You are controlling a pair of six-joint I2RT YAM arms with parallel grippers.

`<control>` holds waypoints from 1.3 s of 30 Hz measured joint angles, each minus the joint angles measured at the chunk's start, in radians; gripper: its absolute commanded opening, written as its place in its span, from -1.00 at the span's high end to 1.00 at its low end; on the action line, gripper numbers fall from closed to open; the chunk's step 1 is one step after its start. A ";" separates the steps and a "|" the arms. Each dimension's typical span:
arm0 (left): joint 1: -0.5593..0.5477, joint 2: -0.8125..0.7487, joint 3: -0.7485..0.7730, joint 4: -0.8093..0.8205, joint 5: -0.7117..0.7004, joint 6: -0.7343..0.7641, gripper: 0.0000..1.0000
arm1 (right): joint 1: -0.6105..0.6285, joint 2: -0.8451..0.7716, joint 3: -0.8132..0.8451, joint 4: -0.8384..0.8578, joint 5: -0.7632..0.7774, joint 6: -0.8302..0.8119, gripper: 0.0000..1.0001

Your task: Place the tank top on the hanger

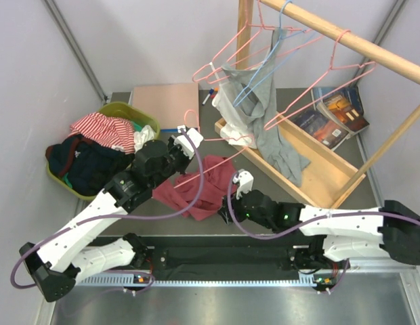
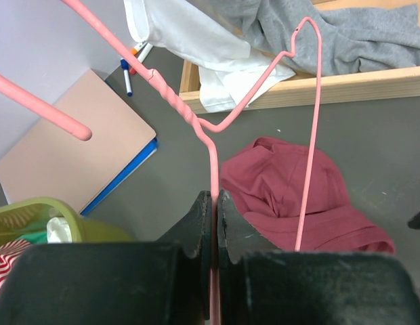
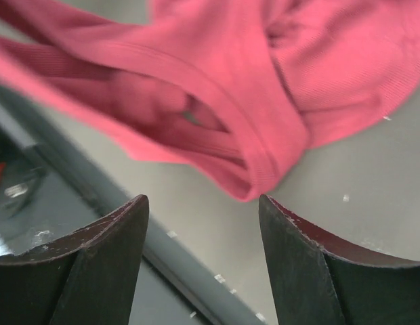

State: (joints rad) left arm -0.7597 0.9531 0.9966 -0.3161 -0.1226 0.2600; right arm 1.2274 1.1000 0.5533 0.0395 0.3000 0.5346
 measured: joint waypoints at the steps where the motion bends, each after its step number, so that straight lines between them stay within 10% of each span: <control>1: 0.000 0.000 -0.002 0.001 0.003 -0.001 1.00 | 0.000 0.031 0.000 0.009 0.021 0.004 -0.28; 14: 0.003 0.000 -0.006 0.002 0.038 -0.016 1.00 | -0.069 0.325 0.012 0.114 0.053 0.010 0.11; 20: 0.003 -0.002 -0.008 0.003 0.055 -0.019 1.00 | -0.128 0.351 0.019 0.158 -0.005 -0.002 1.00; 39: 0.003 -0.094 -0.073 0.064 0.316 -0.019 1.00 | -0.529 -0.106 -0.076 0.031 -0.044 -0.039 1.00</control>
State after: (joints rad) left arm -0.7563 0.8589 0.9234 -0.2516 0.1932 0.2413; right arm 0.6987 0.9943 0.4778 0.0704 0.2558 0.4953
